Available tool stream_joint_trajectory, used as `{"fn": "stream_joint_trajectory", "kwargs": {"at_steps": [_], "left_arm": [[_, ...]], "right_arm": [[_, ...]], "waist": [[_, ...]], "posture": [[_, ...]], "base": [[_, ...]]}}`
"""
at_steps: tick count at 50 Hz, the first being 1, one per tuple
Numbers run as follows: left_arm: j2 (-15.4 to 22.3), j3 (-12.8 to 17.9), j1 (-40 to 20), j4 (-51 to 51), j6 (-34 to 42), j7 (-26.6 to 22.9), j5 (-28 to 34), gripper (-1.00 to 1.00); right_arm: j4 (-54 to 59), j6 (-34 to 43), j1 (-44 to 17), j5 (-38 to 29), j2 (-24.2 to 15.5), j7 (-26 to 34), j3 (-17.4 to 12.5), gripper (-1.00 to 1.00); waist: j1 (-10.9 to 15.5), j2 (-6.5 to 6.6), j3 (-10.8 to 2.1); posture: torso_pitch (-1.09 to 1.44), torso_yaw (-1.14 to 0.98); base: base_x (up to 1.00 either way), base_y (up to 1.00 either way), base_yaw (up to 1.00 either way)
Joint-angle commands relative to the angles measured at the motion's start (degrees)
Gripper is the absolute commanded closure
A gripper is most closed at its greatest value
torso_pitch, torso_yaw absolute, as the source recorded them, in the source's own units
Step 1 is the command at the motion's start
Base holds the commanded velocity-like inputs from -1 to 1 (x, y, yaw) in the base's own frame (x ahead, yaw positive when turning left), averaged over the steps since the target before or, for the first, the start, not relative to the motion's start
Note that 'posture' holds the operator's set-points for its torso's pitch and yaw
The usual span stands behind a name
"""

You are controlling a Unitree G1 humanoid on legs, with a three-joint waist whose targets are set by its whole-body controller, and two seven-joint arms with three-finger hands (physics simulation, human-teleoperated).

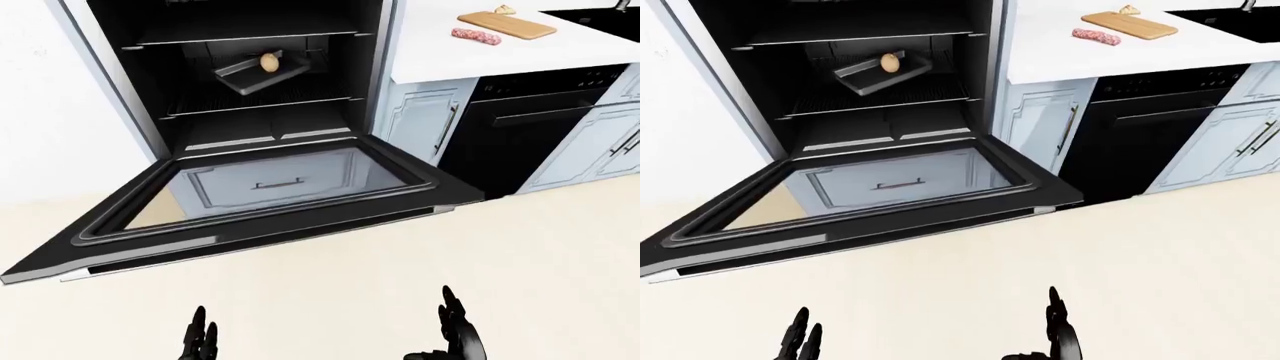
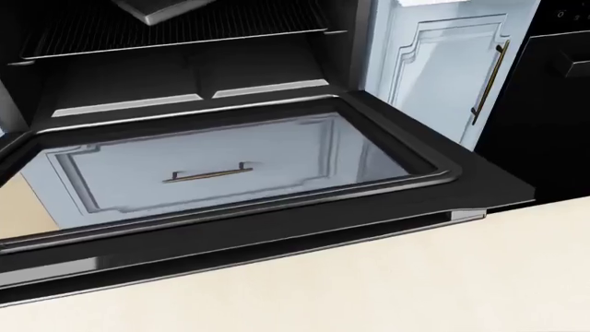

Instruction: Close the oven door.

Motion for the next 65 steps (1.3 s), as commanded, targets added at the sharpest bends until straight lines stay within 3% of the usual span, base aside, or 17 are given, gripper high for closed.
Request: {"fn": "stream_joint_trajectory", "kwargs": {"at_steps": [1,6,9,10,11,13,23,26,28,34,37,39,52,55,56,60,65], "left_arm": [[1.2,0.5,-0.4,-1.3,-1.9,-0.1,-0.5,-1.00],[1.3,0.6,-0.5,-1.3,-1.8,-0.3,-0.7,-1.00],[1.3,0.7,-0.5,-1.3,-1.9,-0.4,-0.7,-1.00],[1.2,0.6,-0.5,-1.3,-1.8,-0.4,-0.7,-1.00],[1.3,0.6,-0.5,-1.3,-1.8,-0.4,-0.7,-1.00],[1.2,0.7,-0.5,-1.3,-1.8,-0.5,-0.8,-1.00],[1.2,0.6,-0.5,-1.3,-1.7,-0.6,-1.0,-1.00],[1.3,0.6,-0.6,-1.3,-1.7,-0.6,-1.1,-1.00],[1.3,0.6,-0.5,-1.3,-1.7,-0.5,-1.1,-1.00],[1.3,0.6,-0.6,-1.3,-1.6,-0.6,-1.1,-1.00],[1.4,0.7,-0.8,-1.4,-1.5,-0.6,-1.3,-1.00],[1.4,0.7,-0.9,-1.4,-1.4,-0.7,-1.3,-1.00],[1.4,0.7,-0.3,-1.2,-1.0,-0.3,-0.7,-1.00],[1.2,0.8,0.3,-1.1,-0.7,0.1,-0.1,-1.00],[1.2,0.8,0.4,-1.1,-0.7,0.2,0.2,-1.00],[0.9,1.0,0.9,-1.0,-0.4,0.4,0.7,-1.00],[0.7,1.1,1.3,-1.1,-0.2,0.6,0.9,-1.00]], "right_arm": [[-1.2,-1.8,-0.7,-0.1,0.0,0.1,0.2,-1.00],[-1.3,-1.8,-0.7,0.0,0.0,0.0,0.3,-1.00],[-1.3,-1.8,-0.7,0.1,0.0,0.1,0.3,-1.00],[-1.3,-1.8,-0.7,0.2,0.0,0.2,0.2,-1.00],[-1.3,-1.8,-0.8,0.1,0.0,0.1,0.3,-1.00],[-1.3,-1.8,-0.7,0.1,0.1,0.1,0.3,-1.00],[-1.3,-1.8,-0.7,0.3,0.1,0.2,0.3,-1.00],[-1.3,-2.0,-0.6,0.3,0.2,0.0,0.4,-1.00],[-1.3,-2.1,-0.4,0.3,0.3,0.0,0.5,-1.00],[-1.3,-1.9,-0.6,0.4,0.3,0.1,0.4,-1.00],[-1.3,-1.7,-0.7,0.3,0.3,0.1,0.4,-1.00],[-1.3,-1.6,-0.8,0.4,0.3,0.2,0.4,-1.00],[-1.2,-1.7,-0.4,0.3,0.5,0.0,0.5,-1.00],[-1.1,-1.5,0.1,0.1,0.5,-0.2,0.3,-1.00],[-1.0,-1.4,0.2,0.0,0.5,-0.2,0.3,-1.00],[-1.0,-0.9,0.4,-0.1,0.4,-0.1,-0.2,-1.00],[-0.9,-0.5,0.6,-0.1,0.4,-0.1,-0.6,-1.00]], "waist": [[0.0,-0.31,-0.79],[0.2,2.07,-0.35],[0.3,5.98,-0.55],[0.5,8.64,-1.34],[0.4,9.12,-2.41],[1.2,7.17,-0.29],[0.8,1.40,-0.07],[0.6,-1.66,-0.49],[-0.1,0.24,-0.43],[0.2,1.48,-0.39],[0.2,4.57,-0.29],[0.6,9.25,-1.53],[0.8,1.14,0.05],[0.5,-2.20,-0.68],[-0.1,0.45,-0.16],[-0.1,-0.24,-0.95],[0.1,3.73,-0.05]], "posture": [[0.00,0.00],[0.00,0.00],[0.00,0.00],[0.00,0.00],[0.00,0.00],[0.00,0.00],[0.00,0.00],[0.00,0.00],[0.00,0.00],[0.00,0.00],[0.00,0.00],[0.00,0.00],[0.00,0.00],[0.00,0.00],[0.00,0.00],[0.00,0.00],[0.00,0.00]], "base": [[0.00,0.45,0.00],[0.00,0.45,0.00],[0.00,0.45,0.00],[0.00,0.45,0.00],[0.00,0.46,0.00],[0.00,0.46,0.00],[0.00,0.45,0.00],[0.00,0.47,0.00],[0.00,0.47,0.00],[0.00,0.47,0.00],[0.00,0.47,0.00],[0.00,0.47,0.00],[0.00,0.49,0.00],[0.00,0.49,0.00],[0.00,0.49,0.00],[0.00,0.49,0.00],[0.00,0.48,0.00]]}}
